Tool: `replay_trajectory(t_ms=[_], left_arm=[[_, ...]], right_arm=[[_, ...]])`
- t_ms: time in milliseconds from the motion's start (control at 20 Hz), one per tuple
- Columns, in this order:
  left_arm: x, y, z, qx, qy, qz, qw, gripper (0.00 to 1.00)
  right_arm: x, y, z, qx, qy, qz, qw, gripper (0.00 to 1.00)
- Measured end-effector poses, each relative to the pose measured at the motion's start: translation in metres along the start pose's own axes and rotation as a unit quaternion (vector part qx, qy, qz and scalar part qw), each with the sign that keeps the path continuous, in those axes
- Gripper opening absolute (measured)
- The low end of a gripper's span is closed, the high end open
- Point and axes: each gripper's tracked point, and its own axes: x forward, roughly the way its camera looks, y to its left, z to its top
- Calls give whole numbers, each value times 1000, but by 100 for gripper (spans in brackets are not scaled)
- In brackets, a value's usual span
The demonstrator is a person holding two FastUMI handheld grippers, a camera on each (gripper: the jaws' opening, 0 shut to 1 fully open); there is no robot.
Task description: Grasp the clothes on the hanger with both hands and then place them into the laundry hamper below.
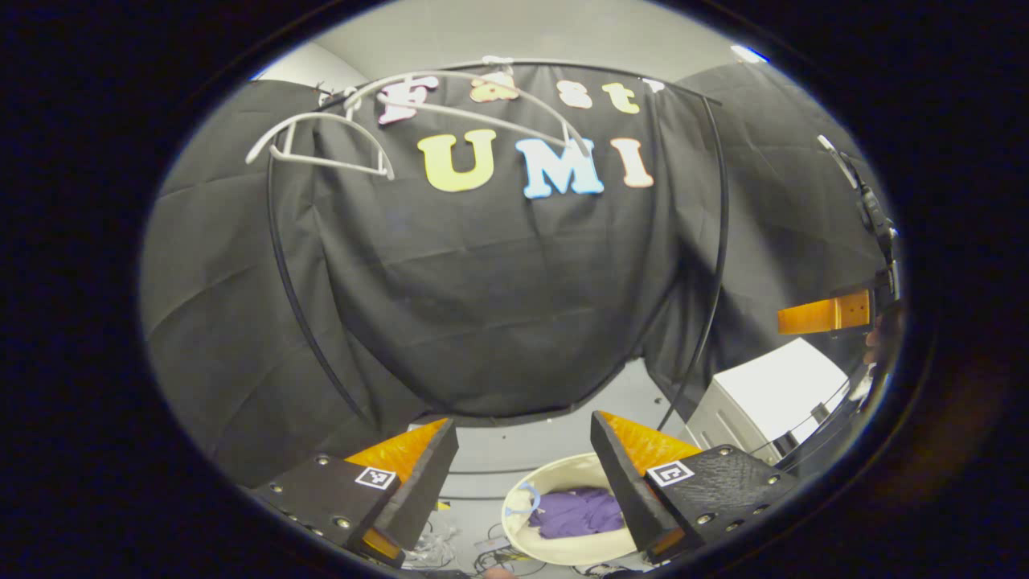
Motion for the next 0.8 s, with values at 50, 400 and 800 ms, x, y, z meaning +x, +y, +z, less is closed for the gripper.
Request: replay_trajectory(t_ms=[50, 400, 800], left_arm=[[-7, 7, 16, -4, -17, 1, 1000, 100], [-57, 53, 155, -33, -133, 18, 990, 100], [-118, 90, 210, -72, -201, 40, 976, 100]], right_arm=[[-9, -4, 17, -2, -23, -5, 1000, 95], [-68, -13, 131, -28, -184, -31, 982, 95], [-141, -35, 182, -55, -261, -45, 963, 91]])
